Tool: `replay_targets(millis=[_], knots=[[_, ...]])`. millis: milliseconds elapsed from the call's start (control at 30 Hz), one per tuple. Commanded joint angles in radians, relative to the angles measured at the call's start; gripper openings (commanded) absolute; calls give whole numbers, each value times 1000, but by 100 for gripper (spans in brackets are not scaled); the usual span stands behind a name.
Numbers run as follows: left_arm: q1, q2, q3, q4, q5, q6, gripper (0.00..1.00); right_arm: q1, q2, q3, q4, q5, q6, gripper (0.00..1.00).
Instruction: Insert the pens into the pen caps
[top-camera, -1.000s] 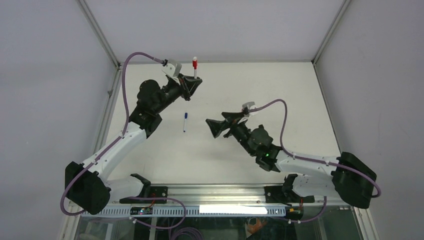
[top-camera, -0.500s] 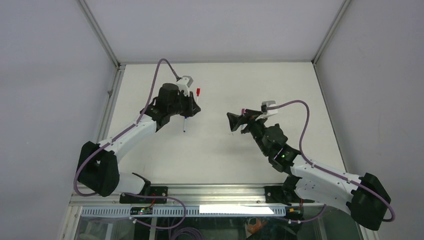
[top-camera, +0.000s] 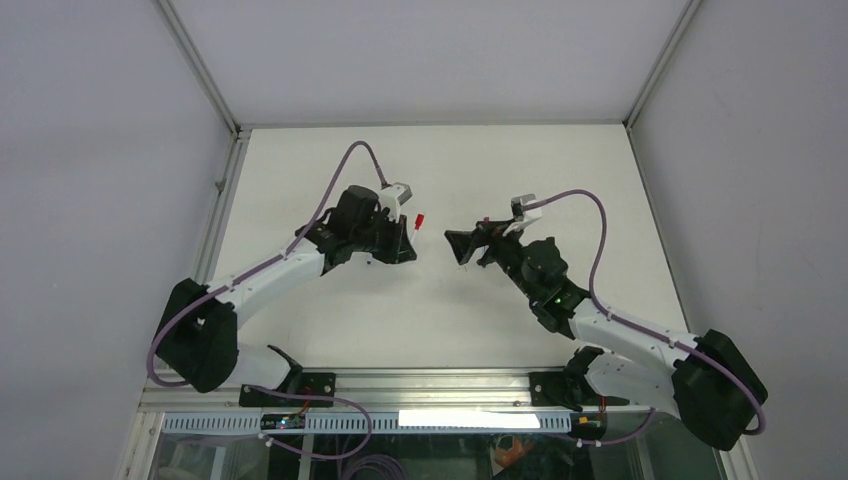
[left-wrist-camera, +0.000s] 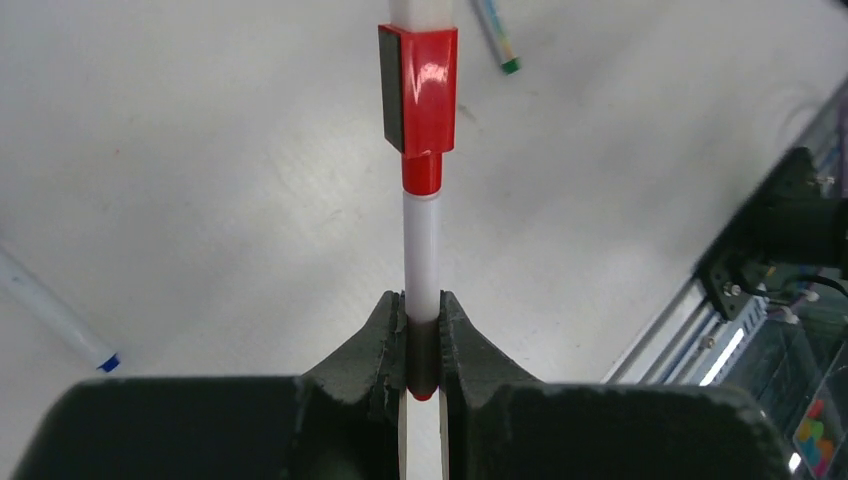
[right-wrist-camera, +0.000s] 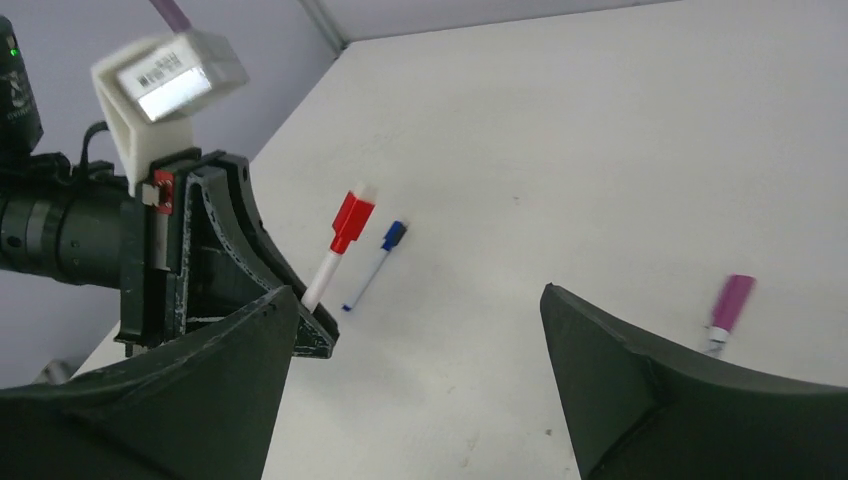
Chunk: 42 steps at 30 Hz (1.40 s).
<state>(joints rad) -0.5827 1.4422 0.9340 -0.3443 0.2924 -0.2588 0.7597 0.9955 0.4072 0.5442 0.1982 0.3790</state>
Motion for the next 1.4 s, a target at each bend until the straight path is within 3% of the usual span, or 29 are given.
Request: replay_targets(millis=[0, 233, 633, 900, 1100, 1367], knots=[[-25, -147, -72, 218, 167, 34, 0, -6, 65, 20, 205, -254, 46, 92], [-42, -182, -108, 286, 236, 32, 0, -19, 137, 41, 356, -366, 113, 91], [-62, -163, -127, 341, 291, 25, 0, -36, 255, 82, 487, -377, 164, 87], [-62, -152, -129, 340, 296, 29, 0, -53, 341, 113, 565, -405, 215, 61], [-62, -139, -126, 340, 298, 34, 0, -56, 351, 125, 573, -416, 216, 52], [-62, -136, -120, 341, 291, 39, 0, -60, 365, 129, 574, -434, 222, 27]])
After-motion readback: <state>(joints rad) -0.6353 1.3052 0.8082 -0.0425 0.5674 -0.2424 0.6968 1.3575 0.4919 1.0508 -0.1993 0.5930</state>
